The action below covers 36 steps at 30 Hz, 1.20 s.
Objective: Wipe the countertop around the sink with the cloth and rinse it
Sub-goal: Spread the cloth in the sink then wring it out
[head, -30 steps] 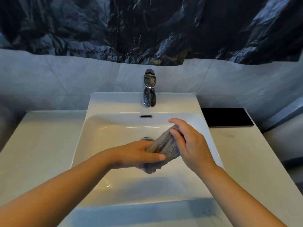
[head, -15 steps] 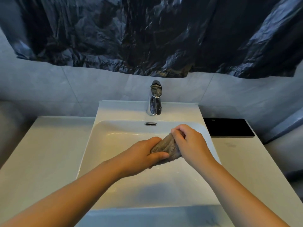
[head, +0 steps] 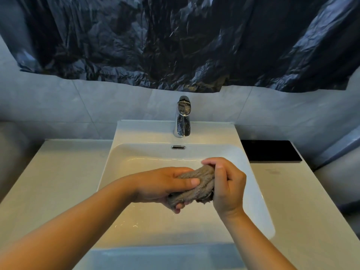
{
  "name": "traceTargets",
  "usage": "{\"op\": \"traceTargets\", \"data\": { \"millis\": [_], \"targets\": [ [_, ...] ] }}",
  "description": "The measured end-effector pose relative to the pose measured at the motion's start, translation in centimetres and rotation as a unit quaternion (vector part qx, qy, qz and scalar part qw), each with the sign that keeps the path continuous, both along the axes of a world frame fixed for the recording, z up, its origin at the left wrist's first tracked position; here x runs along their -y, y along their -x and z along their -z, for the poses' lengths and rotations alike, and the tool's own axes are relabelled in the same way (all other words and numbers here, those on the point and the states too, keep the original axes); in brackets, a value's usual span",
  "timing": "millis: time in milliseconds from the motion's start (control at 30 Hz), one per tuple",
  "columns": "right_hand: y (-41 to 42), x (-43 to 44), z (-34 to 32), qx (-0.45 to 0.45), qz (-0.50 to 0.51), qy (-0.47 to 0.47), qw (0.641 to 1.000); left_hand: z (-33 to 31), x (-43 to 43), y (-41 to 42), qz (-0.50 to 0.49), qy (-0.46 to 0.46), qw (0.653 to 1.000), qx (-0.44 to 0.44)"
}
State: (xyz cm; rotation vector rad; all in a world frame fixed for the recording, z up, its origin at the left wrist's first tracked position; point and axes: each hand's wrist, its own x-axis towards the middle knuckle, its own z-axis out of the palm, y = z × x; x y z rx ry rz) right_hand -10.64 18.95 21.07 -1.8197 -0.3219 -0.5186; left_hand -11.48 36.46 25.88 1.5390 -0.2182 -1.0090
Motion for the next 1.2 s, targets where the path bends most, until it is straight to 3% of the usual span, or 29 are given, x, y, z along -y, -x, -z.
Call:
{"op": "traceTargets", "data": {
  "millis": [100, 233, 333, 400, 467, 533, 567, 667, 800, 900, 967, 1033, 1200],
  "targets": [
    [-0.4, -0.1, -0.1, -0.028, 0.002, 0.018, 0.999, -0.1, -0.2, -0.1, 0.014, -0.051, 0.998, 0.036],
    [-1.6, 1.0, -0.5, -0.061, -0.008, 0.147, 0.987, 0.0, 0.5, 0.0, 0.022, -0.169, 0.976, 0.132],
    [-1.9, 1.0, -0.7, -0.101, 0.012, 0.278, 0.955, 0.1, 1.6, -0.1, 0.044, -0.325, 0.906, 0.266],
    [-2.7, 0.8, -0.6, -0.186, 0.033, 0.283, 0.940, 0.2, 2.4, -0.1, 0.058, -0.388, 0.844, 0.365],
    [-3.6, 0.7, -0.7, -0.302, 0.027, 0.264, 0.916, 0.5, 2.8, -0.2, 0.053, -0.401, 0.815, 0.416],
    [-4.0, 0.7, -0.8, -0.345, -0.003, 0.262, 0.901, 1.0, 2.7, -0.2, 0.028, -0.375, 0.838, 0.395],
    [-3.9, 0.8, -0.8, -0.327, -0.022, 0.244, 0.913, 1.3, 2.5, -0.1, 0.008, -0.354, 0.855, 0.378],
    [-2.5, 1.6, -1.1, -0.182, -0.067, 0.138, 0.971, 1.7, 1.5, -0.1, -0.085, -0.254, 0.906, 0.326],
    [-0.6, 2.9, -0.5, -0.094, -0.066, 0.088, 0.990, 1.6, 0.3, 0.1, -0.157, -0.022, 0.979, 0.127],
    [0.2, 2.3, -0.2, -0.051, -0.070, 0.069, 0.994, 1.3, 0.0, 0.2, -0.121, 0.117, 0.984, -0.056],
    [0.0, 1.4, -0.4, -0.012, -0.072, 0.055, 0.996, 1.0, 0.2, 0.2, -0.076, 0.128, 0.985, -0.084],
    [-0.5, 0.7, -0.8, 0.029, -0.056, 0.061, 0.996, 0.7, 0.4, 0.0, -0.038, 0.093, 0.993, -0.057],
    [-2.7, 1.7, -1.2, 0.098, -0.056, 0.194, 0.974, -0.3, 0.2, 0.0, -0.009, -0.040, 0.997, 0.062]
  ]
}}
